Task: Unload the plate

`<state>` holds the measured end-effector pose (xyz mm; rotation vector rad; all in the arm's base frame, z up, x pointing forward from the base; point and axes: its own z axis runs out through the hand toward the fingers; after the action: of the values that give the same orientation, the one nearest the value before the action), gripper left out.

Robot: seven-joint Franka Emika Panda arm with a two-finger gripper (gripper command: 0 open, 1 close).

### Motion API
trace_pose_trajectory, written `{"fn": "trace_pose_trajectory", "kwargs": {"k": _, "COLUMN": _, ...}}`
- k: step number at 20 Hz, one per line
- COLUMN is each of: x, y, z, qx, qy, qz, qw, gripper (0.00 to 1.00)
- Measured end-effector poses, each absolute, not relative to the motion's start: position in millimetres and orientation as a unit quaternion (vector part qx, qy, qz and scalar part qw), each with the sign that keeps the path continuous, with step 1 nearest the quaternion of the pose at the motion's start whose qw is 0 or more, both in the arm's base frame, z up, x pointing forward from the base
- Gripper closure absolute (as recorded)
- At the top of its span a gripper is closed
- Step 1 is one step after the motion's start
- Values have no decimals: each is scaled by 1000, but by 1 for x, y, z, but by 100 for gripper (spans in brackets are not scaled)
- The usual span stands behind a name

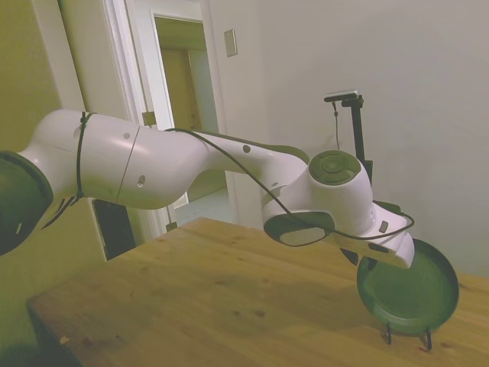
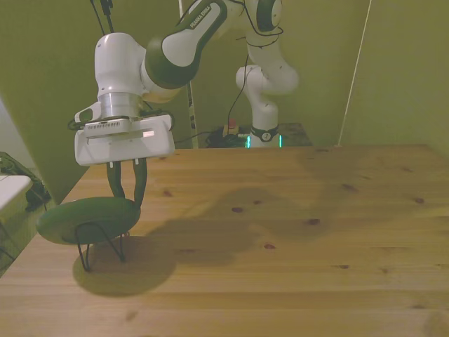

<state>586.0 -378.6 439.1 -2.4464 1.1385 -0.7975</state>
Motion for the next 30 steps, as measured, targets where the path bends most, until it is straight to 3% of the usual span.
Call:
{"fn": "trace_pose_trajectory", "kwargs": {"k": 17, "x": 583, "y": -380, "z": 440, "qx": -867, "qy": 376, "qz": -287, "qw": 159, "gripper": 100}}
{"fn": "trace_pose_trajectory", "kwargs": {"k": 30, "x": 570, "y": -357, "z": 470, "qx": -860, "qy": 369, "qz": -322, "qw": 145, "gripper": 100}}
